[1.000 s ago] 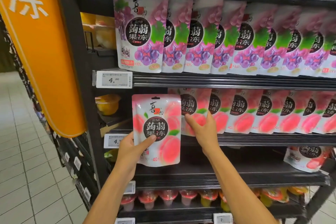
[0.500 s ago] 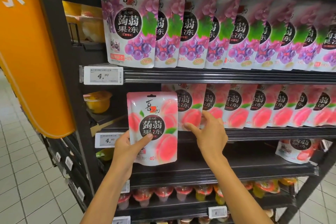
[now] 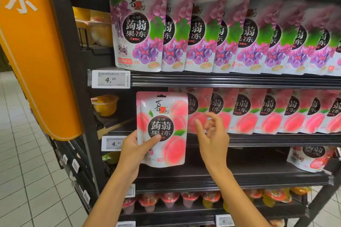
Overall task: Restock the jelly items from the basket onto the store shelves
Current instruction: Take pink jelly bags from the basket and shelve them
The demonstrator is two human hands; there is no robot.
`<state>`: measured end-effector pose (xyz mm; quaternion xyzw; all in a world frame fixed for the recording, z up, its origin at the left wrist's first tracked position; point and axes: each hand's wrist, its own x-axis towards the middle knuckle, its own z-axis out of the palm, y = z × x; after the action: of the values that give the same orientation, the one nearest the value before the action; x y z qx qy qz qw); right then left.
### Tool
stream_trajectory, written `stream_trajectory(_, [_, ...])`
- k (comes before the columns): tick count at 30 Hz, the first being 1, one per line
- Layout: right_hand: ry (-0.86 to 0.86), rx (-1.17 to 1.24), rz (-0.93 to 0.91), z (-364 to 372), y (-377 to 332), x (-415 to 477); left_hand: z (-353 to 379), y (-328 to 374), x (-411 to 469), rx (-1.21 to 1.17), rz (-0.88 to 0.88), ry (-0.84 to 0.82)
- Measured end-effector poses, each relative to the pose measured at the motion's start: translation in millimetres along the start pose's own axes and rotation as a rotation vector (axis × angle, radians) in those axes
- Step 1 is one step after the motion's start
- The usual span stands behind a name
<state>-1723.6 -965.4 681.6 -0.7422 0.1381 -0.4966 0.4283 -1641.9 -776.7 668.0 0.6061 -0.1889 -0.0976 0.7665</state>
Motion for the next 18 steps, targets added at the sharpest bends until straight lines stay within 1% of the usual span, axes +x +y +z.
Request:
stream_trajectory(1, [-0.118, 0.099, 0.013, -1.0, -6.3, -1.4, 1.7, 2.0, 1.6, -0.002, 0.012, -0.006])
stream_trajectory(3, [-0.375, 0.194, 0.07, 0.4, -16.3, -3.1, 6.2, 5.8, 5.7, 0.006, 0.035, -0.019])
stream_trajectory(4, [-0.448, 0.223, 0.098, 2.3, -18.5, -2.7, 8.9, 8.2, 7.7, 0.018, 0.045, -0.027])
stream_trajectory(5, [-0.468, 0.251, 0.124, 3.5, -19.9, -1.4, 11.6, 11.1, 9.6, 0.028, 0.056, -0.03])
stream_trajectory(8, [-0.374, 0.303, 0.179, 5.4, -18.9, 8.0, 17.8, 21.2, 14.7, 0.024, 0.11, 0.011])
stream_trajectory(10, [-0.323, 0.289, 0.181, 7.7, -16.9, 13.4, 20.6, 25.2, 16.0, 0.06, 0.179, 0.087])
stream_trajectory(14, [-0.235, 0.269, 0.185, 17.5, -21.1, 23.0, 28.9, 18.7, 4.5, 0.38, 0.366, 0.238])
stream_trajectory(16, [-0.202, 0.269, 0.158, 21.9, -22.8, 28.9, 35.4, 12.6, -1.3, 0.495, 0.452, 0.213])
stream_trajectory(18, [-0.185, 0.259, 0.123, 25.7, -24.2, 30.6, 42.5, 6.1, -3.9, 0.559, 0.479, 0.142])
